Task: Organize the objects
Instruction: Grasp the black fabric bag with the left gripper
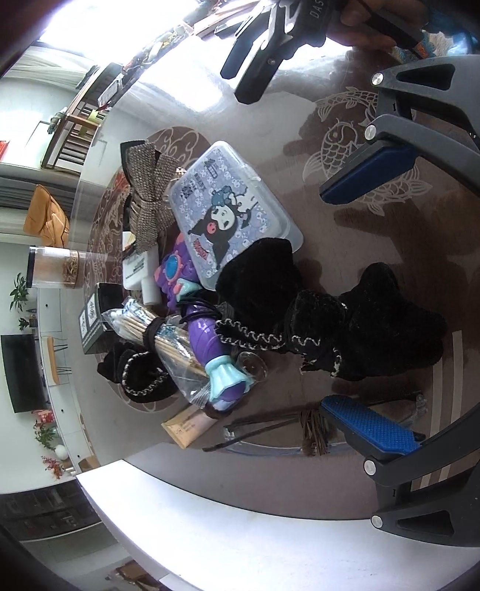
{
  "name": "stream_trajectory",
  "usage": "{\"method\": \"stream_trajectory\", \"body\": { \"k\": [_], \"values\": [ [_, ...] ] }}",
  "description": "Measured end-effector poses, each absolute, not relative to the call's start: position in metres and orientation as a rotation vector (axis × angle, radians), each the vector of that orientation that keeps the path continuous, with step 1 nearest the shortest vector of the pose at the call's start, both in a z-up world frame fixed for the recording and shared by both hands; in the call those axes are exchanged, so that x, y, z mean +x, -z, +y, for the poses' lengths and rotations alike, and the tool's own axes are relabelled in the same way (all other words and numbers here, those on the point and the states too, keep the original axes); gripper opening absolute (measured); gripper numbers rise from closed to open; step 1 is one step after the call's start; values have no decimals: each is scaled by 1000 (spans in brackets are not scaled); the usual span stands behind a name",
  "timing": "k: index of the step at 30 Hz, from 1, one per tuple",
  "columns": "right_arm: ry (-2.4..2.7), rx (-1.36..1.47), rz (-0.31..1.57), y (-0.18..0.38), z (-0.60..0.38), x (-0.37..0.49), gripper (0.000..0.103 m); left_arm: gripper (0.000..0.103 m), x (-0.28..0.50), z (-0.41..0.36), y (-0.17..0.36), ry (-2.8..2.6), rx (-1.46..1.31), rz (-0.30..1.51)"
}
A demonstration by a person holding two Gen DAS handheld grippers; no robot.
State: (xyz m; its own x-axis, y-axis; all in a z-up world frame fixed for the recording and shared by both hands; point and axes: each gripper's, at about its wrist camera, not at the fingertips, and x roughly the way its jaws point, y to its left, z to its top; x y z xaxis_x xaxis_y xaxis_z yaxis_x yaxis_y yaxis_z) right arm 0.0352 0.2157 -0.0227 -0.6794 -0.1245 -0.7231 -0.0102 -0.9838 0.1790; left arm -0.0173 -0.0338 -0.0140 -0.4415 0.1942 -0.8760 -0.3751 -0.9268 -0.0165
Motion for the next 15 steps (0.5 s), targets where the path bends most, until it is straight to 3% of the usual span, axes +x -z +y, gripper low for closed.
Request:
{"method": "stream_trajectory", "body": {
  "k": [15],
  "values": [
    [2801, 1245, -266, 23, 216, 34, 103, 103, -18, -31, 19, -2354, -1467, 318]
  ]
}}
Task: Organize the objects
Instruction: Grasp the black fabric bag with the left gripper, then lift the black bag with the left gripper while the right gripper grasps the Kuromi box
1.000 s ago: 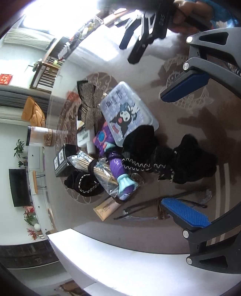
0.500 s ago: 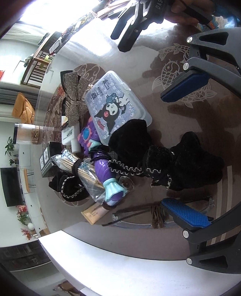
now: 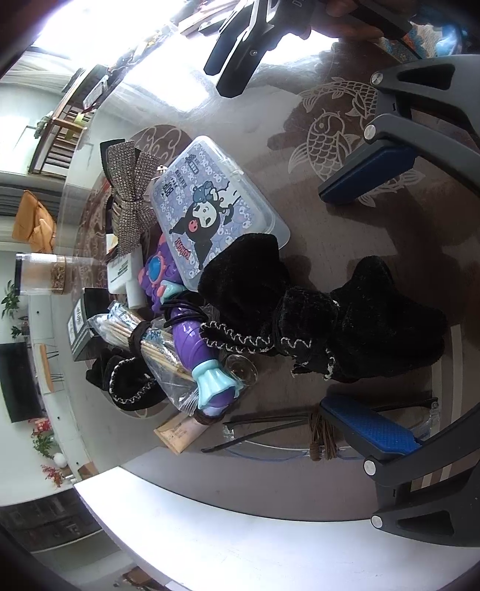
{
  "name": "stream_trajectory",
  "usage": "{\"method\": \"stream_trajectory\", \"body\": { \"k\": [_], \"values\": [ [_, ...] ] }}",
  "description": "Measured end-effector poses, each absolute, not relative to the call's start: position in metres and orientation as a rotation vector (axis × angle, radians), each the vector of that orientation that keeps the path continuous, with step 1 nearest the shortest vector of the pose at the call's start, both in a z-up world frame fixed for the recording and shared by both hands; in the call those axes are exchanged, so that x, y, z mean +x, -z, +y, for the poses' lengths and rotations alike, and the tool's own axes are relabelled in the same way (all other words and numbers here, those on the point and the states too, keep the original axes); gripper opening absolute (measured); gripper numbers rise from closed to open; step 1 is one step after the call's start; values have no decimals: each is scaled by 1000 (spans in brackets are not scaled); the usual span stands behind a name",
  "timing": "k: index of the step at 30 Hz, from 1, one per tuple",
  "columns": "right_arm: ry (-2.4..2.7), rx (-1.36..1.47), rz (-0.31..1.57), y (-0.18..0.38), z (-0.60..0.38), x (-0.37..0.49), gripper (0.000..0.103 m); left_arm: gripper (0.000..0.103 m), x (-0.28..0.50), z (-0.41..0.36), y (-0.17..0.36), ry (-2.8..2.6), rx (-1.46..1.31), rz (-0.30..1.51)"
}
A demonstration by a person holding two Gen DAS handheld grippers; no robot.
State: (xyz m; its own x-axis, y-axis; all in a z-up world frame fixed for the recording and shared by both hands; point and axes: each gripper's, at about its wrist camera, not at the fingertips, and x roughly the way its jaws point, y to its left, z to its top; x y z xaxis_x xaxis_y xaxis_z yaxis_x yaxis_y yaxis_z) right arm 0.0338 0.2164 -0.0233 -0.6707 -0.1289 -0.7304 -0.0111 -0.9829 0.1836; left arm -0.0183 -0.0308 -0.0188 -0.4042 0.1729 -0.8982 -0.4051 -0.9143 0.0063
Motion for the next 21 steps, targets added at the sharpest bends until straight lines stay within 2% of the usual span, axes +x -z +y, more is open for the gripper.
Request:
{"method": "stream_trajectory", "body": {
  "k": [2, 3, 4, 5, 6, 14, 16, 19, 21],
  "values": [
    [2804, 1234, -268, 24, 217, 34, 103, 101, -18, -31, 18, -2359, -1482, 327],
    [2803, 1234, -270, 24, 217, 34, 103, 83, -14, -32, 16, -2379, -1451, 320],
    [2800, 1237, -273, 24, 217, 33, 103, 71, -11, -33, 14, -2388, -1427, 304],
    [2797, 1242, -275, 24, 217, 33, 103, 46, -6, -35, 10, -2411, -1407, 302],
    [2795, 1244, -279, 25, 218, 33, 103, 35, -3, -38, 8, -2425, -1403, 291],
    [2759, 1180, -233, 21, 209, 36, 103, 34, 29, -92, 4, -2595, -1395, -54],
    [2761, 1180, -117, 16, 190, 36, 103, 34, 32, -97, 6, -2611, -1386, -75],
    [2626, 1258, -106, 15, 154, 20, 103, 34, 34, -98, 6, -2628, -1368, -67],
    [2655, 1240, -10, 10, 121, 9, 103, 34, 38, -101, 5, -2627, -1352, -77]
  ]
}}
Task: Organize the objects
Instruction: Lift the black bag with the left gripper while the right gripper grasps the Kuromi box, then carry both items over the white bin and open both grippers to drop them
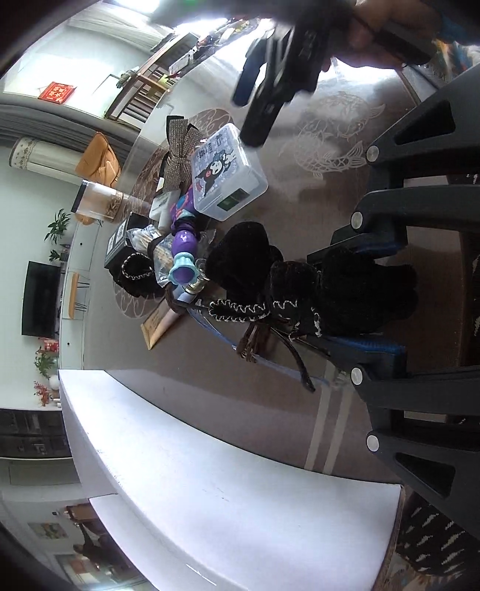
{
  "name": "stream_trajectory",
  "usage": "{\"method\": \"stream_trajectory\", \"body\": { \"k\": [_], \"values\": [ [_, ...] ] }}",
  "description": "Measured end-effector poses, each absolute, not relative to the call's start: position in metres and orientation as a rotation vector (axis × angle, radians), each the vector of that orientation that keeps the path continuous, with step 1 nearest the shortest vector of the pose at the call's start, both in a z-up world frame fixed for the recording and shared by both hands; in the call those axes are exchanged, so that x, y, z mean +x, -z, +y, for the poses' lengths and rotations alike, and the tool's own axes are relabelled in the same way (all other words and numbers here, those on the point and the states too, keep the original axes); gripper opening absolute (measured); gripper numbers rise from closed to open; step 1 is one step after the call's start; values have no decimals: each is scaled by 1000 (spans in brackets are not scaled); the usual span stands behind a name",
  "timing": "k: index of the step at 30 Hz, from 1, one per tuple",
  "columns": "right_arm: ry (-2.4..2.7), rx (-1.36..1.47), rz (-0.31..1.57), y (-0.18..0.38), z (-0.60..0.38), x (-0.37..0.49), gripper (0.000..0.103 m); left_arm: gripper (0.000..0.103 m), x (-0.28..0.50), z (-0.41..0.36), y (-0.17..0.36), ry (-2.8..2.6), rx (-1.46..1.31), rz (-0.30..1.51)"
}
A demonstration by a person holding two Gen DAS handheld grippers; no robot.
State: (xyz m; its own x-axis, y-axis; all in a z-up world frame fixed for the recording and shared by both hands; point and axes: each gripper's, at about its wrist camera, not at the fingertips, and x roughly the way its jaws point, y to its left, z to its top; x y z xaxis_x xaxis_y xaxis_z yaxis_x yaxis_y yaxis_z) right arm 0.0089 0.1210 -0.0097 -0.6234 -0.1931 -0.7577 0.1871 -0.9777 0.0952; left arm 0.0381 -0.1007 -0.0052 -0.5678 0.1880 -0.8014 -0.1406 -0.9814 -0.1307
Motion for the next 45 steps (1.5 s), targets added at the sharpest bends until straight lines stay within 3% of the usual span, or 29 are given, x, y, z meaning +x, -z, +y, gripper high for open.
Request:
{"method": "stream_trajectory", "body": {
  "k": [4, 8, 16, 24, 27, 28, 30, 38, 45],
  "values": [
    [2747, 1138, 197, 1, 76, 0, 103, 34, 48, -108, 10, -2623, -1352, -93],
    [2757, 1218, 438, 15, 59, -9, 103, 34, 48, -108, 9, -2621, -1336, -90],
    [2843, 1460, 120, 16, 191, 30, 103, 34, 50, -104, 10, -2592, -1325, -98],
    [2747, 1518, -195, 0, 179, -17, 103, 34, 59, -95, 3, -2628, -1293, -50],
    [2729, 1646, -168, 12, 175, -49, 101, 34, 65, -98, -2, -2662, -1285, -55],
    [2710, 1668, -156, 15, 175, -52, 82, 34, 67, -98, -4, -2671, -1283, -51],
    [2691, 1672, -147, 11, 181, -45, 63, 34, 73, -100, -10, -2685, -1270, -51],
    [2560, 1521, -194, -46, 174, 6, 63, 34, 85, -128, -45, -2699, -1245, -239],
    [2411, 1217, -165, -114, 70, 13, 63, 34, 79, -197, -120, -2796, -1111, -334]
  ]
}}
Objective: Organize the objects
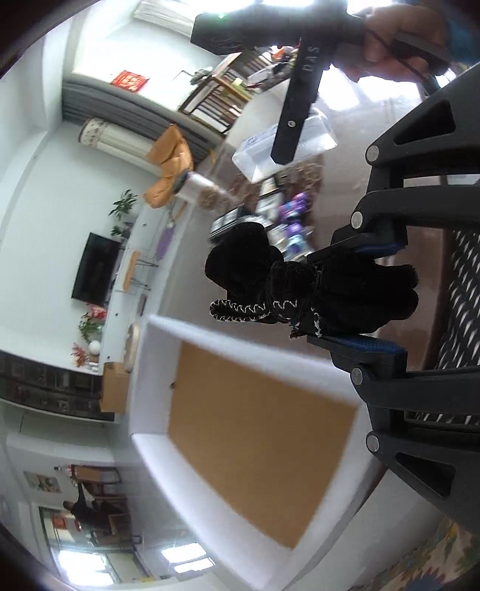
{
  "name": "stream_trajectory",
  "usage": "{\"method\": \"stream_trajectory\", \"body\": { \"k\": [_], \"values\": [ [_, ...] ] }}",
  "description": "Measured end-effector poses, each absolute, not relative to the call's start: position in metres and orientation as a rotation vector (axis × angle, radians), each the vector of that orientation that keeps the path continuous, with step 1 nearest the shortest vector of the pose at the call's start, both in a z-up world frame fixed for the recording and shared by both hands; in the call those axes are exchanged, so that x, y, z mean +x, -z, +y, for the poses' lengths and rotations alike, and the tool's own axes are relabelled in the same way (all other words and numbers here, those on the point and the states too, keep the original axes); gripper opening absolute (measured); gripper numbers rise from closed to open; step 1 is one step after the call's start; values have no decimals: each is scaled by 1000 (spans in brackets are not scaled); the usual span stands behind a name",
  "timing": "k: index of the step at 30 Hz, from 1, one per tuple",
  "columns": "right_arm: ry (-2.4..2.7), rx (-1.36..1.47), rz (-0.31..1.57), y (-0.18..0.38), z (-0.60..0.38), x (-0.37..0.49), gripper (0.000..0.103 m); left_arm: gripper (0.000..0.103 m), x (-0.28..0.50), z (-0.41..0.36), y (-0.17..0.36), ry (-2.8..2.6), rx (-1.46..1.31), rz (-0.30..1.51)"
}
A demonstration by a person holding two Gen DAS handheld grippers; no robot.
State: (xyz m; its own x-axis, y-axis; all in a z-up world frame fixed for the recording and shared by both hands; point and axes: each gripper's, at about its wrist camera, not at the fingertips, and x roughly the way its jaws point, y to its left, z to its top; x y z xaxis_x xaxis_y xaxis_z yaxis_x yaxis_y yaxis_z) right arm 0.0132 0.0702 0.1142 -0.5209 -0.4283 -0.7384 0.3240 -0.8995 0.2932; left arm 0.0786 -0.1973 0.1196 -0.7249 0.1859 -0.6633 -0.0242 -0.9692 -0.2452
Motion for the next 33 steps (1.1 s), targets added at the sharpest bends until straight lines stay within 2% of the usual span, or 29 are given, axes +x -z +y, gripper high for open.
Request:
{"method": "stream_trajectory", "body": {
  "k": [5, 10, 11, 12, 13, 14, 15, 16, 18, 21, 25, 29, 33],
  "values": [
    [2295, 1012, -82, -156, -47, -20, 63, 34, 36, -272, -144, -2948, -1177, -291],
    [2183, 1071, -72, -147, -143, -68, 63, 37, -7, -340, -113, -2958, -1445, -439],
    [2175, 1092, -66, -142, -155, -75, 63, 44, -15, -349, -102, -2938, -1535, -445],
    [2166, 1112, -50, -138, -167, -77, 63, 56, -22, -355, -92, -2914, -1610, -444],
    [2141, 1139, -20, -131, -179, -80, 64, 65, -26, -360, -83, -2894, -1677, -442],
    [2104, 1178, 11, -121, -191, -84, 67, 79, -29, -363, -74, -2888, -1733, -429],
    [2077, 1223, 40, -113, -201, -88, 76, 83, -30, -362, -70, -2893, -1754, -411],
    [2077, 1246, 59, -106, -205, -88, 79, 83, -29, -361, -67, -2903, -1770, -385],
    [2107, 1200, 69, -108, -200, -80, 79, 83, -24, -353, -67, -2925, -1752, -339],
    [2192, 1093, 80, -118, -172, -64, 93, 83, -14, -335, -72, -2970, -1663, -315],
    [2327, 993, 81, -117, -96, -35, 100, 83, 6, -287, -92, -2976, -1469, -229],
    [2460, 1082, 77, -75, -12, -17, 101, 86, 29, -203, -89, -2790, -1315, -148],
    [2585, 1263, 44, -23, 82, -3, 101, 88, 39, -128, -56, -2578, -1331, -70]
  ]
}}
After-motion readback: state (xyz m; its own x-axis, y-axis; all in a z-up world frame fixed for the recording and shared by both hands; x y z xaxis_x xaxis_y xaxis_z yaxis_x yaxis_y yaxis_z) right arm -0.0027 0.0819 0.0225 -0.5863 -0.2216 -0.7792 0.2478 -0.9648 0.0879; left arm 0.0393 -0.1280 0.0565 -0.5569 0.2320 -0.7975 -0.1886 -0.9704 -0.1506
